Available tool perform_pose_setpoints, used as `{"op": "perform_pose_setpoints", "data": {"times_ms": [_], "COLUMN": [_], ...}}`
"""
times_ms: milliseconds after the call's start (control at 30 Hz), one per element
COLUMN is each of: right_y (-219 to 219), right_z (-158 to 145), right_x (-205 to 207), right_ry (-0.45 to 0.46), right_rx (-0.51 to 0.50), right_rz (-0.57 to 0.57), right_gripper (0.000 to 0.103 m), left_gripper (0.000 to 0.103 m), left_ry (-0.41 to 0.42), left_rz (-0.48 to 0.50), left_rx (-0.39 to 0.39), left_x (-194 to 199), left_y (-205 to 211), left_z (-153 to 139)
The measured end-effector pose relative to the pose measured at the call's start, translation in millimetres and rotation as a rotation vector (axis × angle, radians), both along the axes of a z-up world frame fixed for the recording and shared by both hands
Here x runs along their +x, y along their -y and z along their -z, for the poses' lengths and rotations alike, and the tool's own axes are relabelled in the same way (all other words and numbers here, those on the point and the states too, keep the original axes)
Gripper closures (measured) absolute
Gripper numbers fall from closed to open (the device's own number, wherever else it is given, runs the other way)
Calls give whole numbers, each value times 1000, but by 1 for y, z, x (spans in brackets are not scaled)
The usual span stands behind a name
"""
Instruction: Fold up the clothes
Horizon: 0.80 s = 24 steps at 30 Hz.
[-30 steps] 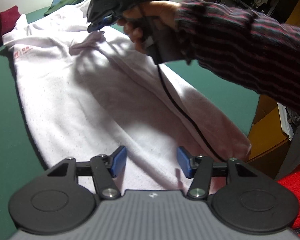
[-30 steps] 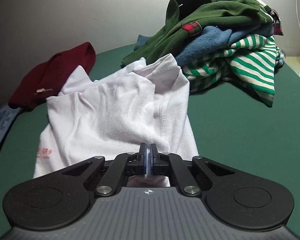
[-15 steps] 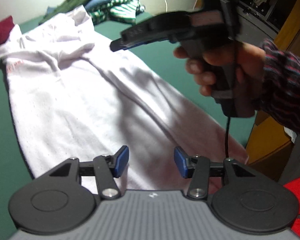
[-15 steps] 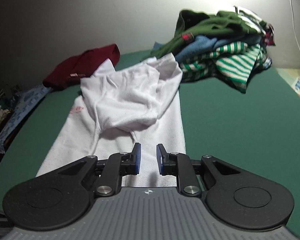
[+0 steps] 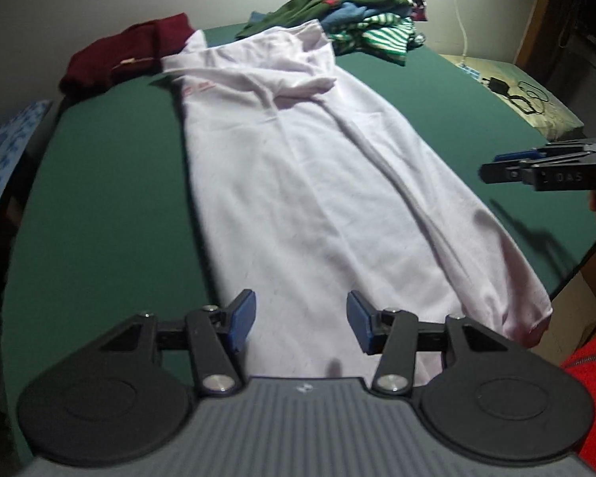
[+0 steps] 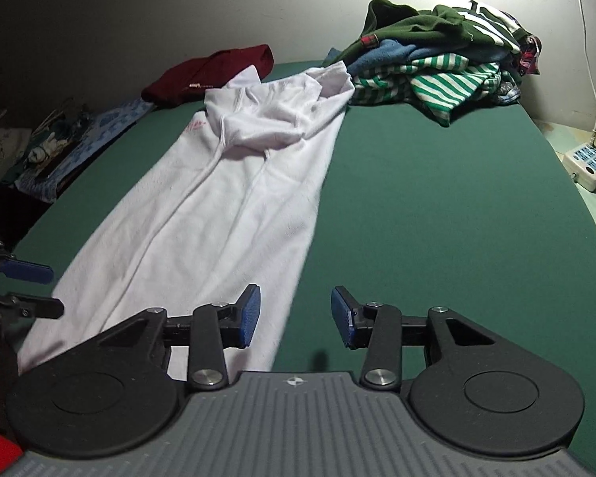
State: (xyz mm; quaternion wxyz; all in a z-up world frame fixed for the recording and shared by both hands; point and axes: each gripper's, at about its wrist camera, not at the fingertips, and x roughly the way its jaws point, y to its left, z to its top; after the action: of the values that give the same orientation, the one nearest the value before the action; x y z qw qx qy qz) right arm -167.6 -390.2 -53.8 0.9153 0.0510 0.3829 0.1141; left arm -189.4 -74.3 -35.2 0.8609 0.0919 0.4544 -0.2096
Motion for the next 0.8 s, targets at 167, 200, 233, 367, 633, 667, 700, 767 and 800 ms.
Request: {"op": "perform_pose_setpoints", "data": {"times_ms": [167,200,233,367,633,667,700,767,800], "right_y": [7,3,0,-10,-36,-41,-45,-47,-47], "right_z": [8,9,10,13,10,10,10,7,5], "right_x": [-13,-17,-20,-32,-49,-53,-58,-65,-67], "right_ry": [-93,-102,-111,-150,-199,-212,-220,-213,-211], "right_rx": [63,63,62,39,-33,-57,-75,-96,-91], "right_rz": [-36,-63,-90,-128,-189,-215,-233,-233,-220], "right_gripper": [59,59,59,59,59,58,58,58,58], "left_gripper": [53,53,52,50,49,53,55,60,59], "left_ry": [-56,-68,-80,-101,-137,-146,-155,-168,-171], "left_rz": [-94,-102,-109,-79,136,152,163,168,159], "left_rx": [35,36,36,27,37,41,45,36,21], "left_x": [-27,-31,-34,-41,-53,-54,-55,-52,-49], "left_y": [-21,-23,-25,-25,-16,-16,-17,-22,-26], "left_z": [9,11,14,22,21,21,21,18,16]}}
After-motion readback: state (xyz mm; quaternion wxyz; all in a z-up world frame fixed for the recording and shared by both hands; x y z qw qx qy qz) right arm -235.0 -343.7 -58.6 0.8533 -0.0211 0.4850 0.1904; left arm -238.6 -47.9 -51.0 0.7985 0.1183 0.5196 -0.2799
